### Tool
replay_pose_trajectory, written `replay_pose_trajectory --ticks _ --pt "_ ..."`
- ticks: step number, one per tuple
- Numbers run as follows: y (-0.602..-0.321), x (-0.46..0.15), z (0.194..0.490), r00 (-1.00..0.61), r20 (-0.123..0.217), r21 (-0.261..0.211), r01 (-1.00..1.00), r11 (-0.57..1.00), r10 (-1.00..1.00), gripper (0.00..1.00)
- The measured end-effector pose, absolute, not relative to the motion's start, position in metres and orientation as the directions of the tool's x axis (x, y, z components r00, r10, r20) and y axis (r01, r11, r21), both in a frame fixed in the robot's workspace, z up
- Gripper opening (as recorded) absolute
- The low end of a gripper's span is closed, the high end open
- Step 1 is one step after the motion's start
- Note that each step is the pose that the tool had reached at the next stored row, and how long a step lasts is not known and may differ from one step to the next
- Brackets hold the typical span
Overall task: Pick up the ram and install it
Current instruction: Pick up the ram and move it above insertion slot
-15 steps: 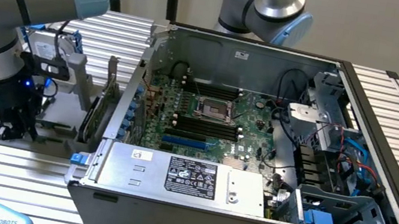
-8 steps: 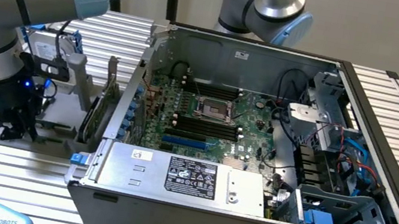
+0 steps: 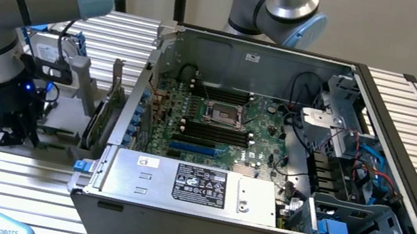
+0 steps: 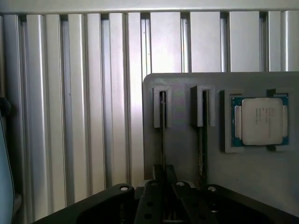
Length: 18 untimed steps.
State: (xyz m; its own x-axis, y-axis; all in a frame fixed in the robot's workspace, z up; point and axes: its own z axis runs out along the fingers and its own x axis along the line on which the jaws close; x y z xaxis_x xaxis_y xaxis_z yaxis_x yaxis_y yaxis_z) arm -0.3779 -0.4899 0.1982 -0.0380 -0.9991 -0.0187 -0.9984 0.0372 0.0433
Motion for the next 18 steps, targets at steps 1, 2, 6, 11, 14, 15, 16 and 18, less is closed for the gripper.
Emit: replay_pose_trajectory --ticks 1,2,6,11,14,15,16,18 --pt "-0.490 -0.378 0.199 -0.038 -0.019 0.043 -0.998 0.037 -0.999 0.13" --pt "-0.490 -0.378 0.201 -0.038 -0.019 0.043 -0.998 0.037 -0.999 0.13" --pt "-0.490 -0.378 0.212 -0.038 -0.019 0.043 -0.998 0.037 -0.999 0.13" --pt "-0.490 -0.378 0.234 -0.038 -0.019 0.043 -0.998 0.037 -0.999 0.13" --pt "-0.490 -0.378 0.247 -0.038 -0.019 0.043 -0.998 0.037 -0.999 0.13" --pt "-0.490 -0.378 0.252 -0.038 -0.019 0.043 -0.998 0.037 -0.999 0.13" --pt "-0.490 -0.378 0.256 -0.038 -0.019 0.043 -0.998 0.037 -0.999 0.13" --pt "-0.490 -0.378 0.265 -0.038 -0.019 0.043 -0.998 0.037 -0.999 0.13"
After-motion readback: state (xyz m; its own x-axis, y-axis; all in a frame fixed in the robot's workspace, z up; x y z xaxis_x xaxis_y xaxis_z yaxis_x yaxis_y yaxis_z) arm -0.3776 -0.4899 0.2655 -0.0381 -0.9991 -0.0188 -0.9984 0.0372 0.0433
